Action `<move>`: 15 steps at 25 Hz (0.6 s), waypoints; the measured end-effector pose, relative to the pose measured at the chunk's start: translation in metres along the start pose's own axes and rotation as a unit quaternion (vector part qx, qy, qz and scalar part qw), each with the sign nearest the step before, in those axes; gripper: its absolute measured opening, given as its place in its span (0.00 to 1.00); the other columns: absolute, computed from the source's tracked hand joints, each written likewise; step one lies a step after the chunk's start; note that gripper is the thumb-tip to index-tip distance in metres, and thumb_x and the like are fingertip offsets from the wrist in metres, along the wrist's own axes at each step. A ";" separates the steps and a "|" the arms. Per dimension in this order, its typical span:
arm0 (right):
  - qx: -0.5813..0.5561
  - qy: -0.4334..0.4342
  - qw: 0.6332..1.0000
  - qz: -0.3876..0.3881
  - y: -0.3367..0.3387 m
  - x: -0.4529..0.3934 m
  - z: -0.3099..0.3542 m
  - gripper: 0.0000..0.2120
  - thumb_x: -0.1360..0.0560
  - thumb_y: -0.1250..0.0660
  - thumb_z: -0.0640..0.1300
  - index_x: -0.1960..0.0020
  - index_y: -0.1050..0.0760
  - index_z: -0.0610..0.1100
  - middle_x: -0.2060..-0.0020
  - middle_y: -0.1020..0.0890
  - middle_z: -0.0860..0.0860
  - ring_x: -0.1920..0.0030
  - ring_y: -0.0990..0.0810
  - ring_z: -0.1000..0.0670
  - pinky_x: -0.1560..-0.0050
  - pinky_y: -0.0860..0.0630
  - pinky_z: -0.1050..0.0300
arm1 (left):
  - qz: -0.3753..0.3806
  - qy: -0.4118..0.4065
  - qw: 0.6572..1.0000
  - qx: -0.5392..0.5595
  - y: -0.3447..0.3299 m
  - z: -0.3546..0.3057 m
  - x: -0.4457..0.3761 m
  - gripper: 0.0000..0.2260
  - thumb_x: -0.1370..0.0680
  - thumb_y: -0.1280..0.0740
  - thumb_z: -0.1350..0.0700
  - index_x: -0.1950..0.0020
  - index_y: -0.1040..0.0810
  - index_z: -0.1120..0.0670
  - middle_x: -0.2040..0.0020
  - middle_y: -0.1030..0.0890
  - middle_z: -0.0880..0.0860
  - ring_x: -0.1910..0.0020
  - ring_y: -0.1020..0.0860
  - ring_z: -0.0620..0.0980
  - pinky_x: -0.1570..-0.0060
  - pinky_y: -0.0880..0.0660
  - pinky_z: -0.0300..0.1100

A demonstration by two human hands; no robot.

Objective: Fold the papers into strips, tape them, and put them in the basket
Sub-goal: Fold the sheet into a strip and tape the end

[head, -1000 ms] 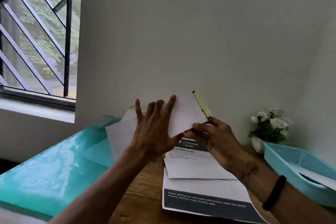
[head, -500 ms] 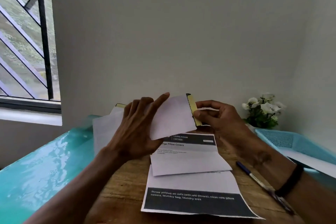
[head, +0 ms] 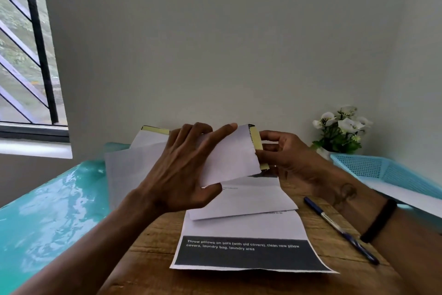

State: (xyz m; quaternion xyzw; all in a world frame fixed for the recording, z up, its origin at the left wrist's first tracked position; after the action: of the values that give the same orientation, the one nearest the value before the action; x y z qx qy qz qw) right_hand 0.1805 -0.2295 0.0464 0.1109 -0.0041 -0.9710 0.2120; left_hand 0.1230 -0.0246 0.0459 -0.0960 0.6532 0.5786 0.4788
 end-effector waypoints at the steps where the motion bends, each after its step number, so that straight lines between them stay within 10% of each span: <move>1: 0.000 -0.006 1.000 0.015 -0.001 0.000 -0.002 0.18 0.30 0.25 0.38 0.40 0.18 0.42 0.45 0.13 0.37 0.52 0.13 0.42 0.57 0.14 0.51 | 0.003 -0.009 1.000 -0.004 0.000 -0.003 -0.001 0.48 0.33 0.26 0.42 0.16 0.43 0.46 0.36 0.29 0.54 0.39 0.31 0.53 0.36 0.32 0.50; 8: 0.093 -0.003 0.994 0.048 -0.012 0.001 -0.015 0.18 0.26 0.28 0.26 0.37 0.19 0.34 0.46 0.13 0.37 0.48 0.12 0.37 0.56 0.14 0.47 | 0.005 -0.072 0.997 -0.035 -0.001 -0.029 -0.004 0.45 0.32 0.29 0.41 0.16 0.41 0.46 0.33 0.28 0.56 0.36 0.30 0.58 0.31 0.35 0.52; 15: -0.056 0.001 0.998 0.025 -0.013 0.002 -0.018 0.08 0.21 0.32 0.33 0.44 0.18 0.40 0.57 0.12 0.42 0.61 0.12 0.44 0.65 0.15 0.52 | 0.030 0.043 0.997 -0.054 -0.015 0.008 0.003 0.52 0.31 0.36 0.22 0.15 0.52 0.44 0.24 0.34 0.53 0.23 0.36 0.58 0.22 0.53 0.69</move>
State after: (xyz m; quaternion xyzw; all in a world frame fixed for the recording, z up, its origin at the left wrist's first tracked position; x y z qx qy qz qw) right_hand 0.1770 -0.2176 0.0274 0.1001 0.0475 -0.9639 0.2422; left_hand 0.1356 -0.0214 0.0347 -0.1266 0.6439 0.6224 0.4266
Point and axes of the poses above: each hand's wrist, its own x-axis away from the middle knuckle, its own y-axis out of the back of the hand, z = x × y, the point moved 6 cm from there along -x, towards the middle knuckle
